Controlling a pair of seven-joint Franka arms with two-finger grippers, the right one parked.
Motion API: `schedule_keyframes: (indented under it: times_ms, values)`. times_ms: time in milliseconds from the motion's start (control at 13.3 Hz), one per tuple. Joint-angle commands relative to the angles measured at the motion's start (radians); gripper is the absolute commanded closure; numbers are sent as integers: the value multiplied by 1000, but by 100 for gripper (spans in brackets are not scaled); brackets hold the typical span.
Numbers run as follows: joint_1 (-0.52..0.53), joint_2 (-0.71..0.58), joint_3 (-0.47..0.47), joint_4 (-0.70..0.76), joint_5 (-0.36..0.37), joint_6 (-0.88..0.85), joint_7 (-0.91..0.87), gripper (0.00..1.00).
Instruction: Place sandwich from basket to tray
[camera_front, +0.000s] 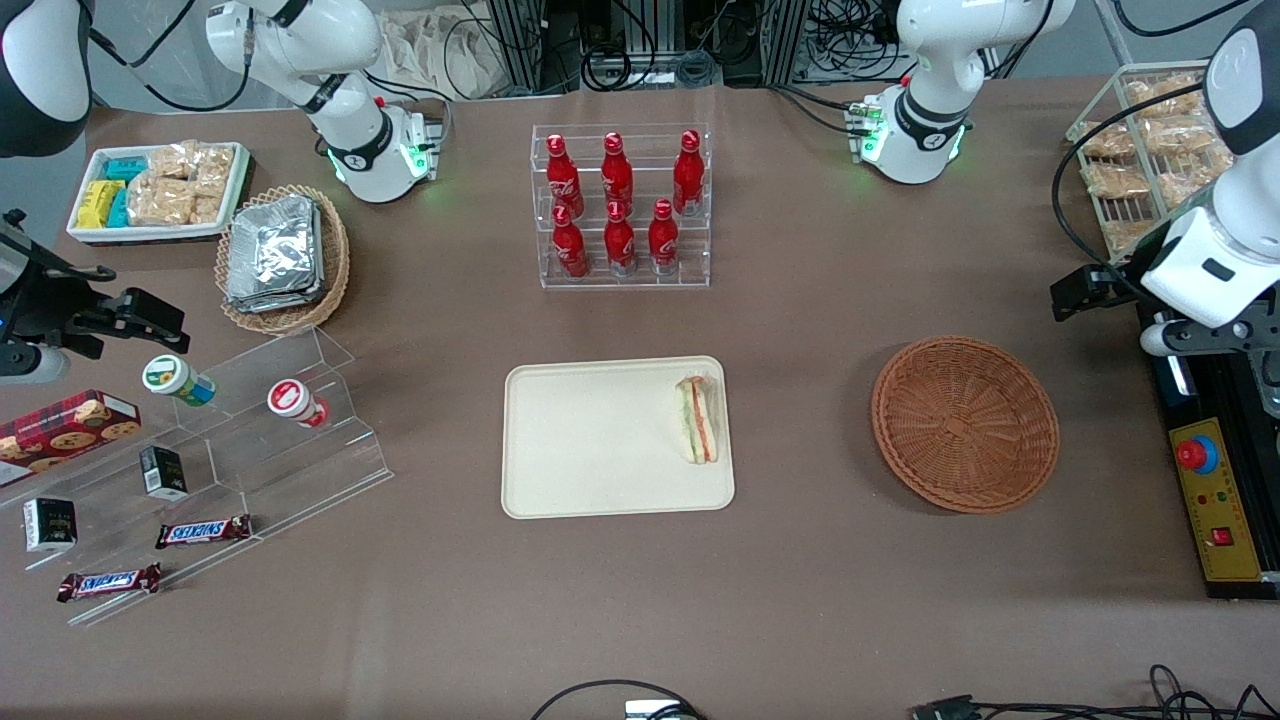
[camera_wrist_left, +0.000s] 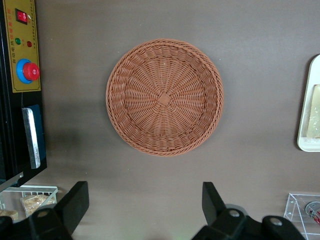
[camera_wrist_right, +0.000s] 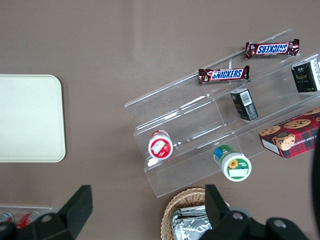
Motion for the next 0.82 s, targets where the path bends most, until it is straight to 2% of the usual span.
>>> schedule_keyframes:
  times_ms: [0, 750]
  values:
    - [10, 1, -13, -1, -1, 2, 11, 0]
    - [8, -2, -13, -7, -2, 8, 0, 0]
